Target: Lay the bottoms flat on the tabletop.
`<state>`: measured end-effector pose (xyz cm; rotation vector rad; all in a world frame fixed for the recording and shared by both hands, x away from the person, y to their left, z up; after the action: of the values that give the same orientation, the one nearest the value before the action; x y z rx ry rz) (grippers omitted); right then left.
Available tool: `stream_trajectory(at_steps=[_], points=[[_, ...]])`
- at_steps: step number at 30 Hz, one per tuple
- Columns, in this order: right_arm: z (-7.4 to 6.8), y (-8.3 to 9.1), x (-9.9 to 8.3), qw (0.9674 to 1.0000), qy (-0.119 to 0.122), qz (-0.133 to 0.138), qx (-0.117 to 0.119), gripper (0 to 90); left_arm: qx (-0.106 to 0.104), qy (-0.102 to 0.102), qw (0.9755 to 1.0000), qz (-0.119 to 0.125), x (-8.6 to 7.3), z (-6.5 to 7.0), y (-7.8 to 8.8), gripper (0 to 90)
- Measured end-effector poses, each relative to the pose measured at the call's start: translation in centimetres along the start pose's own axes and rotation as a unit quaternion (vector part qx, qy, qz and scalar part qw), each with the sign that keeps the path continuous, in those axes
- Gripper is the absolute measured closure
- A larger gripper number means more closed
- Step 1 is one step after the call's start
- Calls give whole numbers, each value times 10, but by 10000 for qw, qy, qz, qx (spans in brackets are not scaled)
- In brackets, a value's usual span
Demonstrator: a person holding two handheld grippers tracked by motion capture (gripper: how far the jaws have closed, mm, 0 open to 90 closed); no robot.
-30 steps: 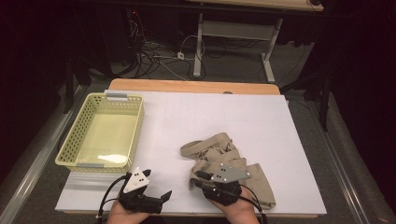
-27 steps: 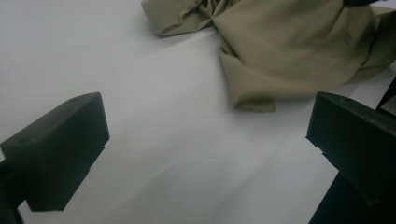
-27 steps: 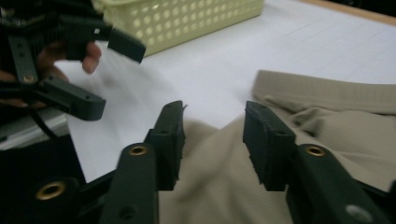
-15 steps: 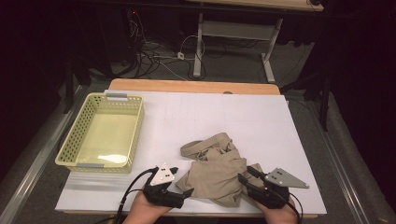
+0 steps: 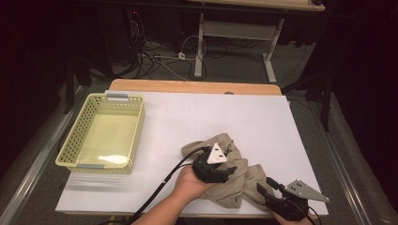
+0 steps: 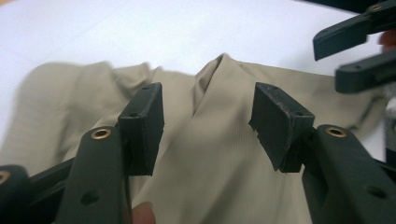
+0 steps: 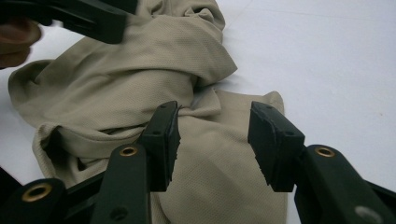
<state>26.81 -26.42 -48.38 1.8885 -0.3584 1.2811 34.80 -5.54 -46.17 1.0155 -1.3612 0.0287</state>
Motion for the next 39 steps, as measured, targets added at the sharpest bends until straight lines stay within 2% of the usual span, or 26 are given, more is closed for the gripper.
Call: stream_trajectory(at_steps=[2, 4, 6, 8, 11, 14, 15, 19, 22, 26, 31, 33, 35, 38, 39], points=[[0, -1, 0, 10000, 3, -8, 7, 541, -45, -17, 10000, -76, 1, 3, -7, 498], [1, -3, 0, 10000, -5, -17, 8, 541, -113, 0, 9998, -191, -1, 4, -11, 649], [0, -5, 1, 10000, 14, -20, 34, 542, -78, -68, 9997, -242, -5, 4, -10, 801], [-1, -7, 2, 10000, 37, -23, 56, 541, -83, -62, 9998, -154, -8, 2, -3, 838], [-1, -10, 4, 9999, 47, -49, 103, 542, -5, -101, 9999, -18, -15, -5, 16, 842], [-1, -15, 6, 9999, 53, -48, 146, 542, 69, -32, 9999, 100, -28, -13, 40, 843], [-1, -17, 7, 9999, 37, -40, 160, 542, 137, 19, 9998, 126, -39, -18, 53, 843], [-4, -31, 14, 9995, 100, -65, 278, 543, 342, 200, 9992, 82, -68, -29, 82, 843], [-9, -42, 19, 9990, 189, -127, 382, 544, 519, 453, 9976, 20, -95, -38, 108, 843], [-14, -54, 23, 9981, 302, -232, 495, 544, 748, 702, 9946, -171, -126, -45, 133, 842], [-17, -67, 29, 9969, 358, -273, 638, 544, 905, 961, 9899, -509, -159, -48, 149, 837], [-17, -69, 31, 9968, 365, -265, 666, 544, 880, 1100, 9885, -546, -163, -50, 149, 822], [-17, -71, 32, 9966, 376, -253, 683, 544, 893, 1175, 9876, -530, -159, -53, 147, 683], [-17, -68, 33, 9967, 392, -225, 677, 544, 896, 1167, 9885, -336, -140, -54, 140, 551], [-17, -67, 32, 9968, 384, -220, 667, 544, 832, 1109, 9899, -281, -129, -53, 134, 516]])
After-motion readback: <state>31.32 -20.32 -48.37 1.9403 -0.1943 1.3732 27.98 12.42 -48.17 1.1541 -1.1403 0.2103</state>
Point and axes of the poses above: each handheld gripper's, and its own axes: y roughly backward along the jaws, x roughly out of its top, z roughly to its right, the point moved 4 cm from there along -y, roughly forward along the jaws, and after that the axes turned 12 degrees about x, right-handed, at the moved point
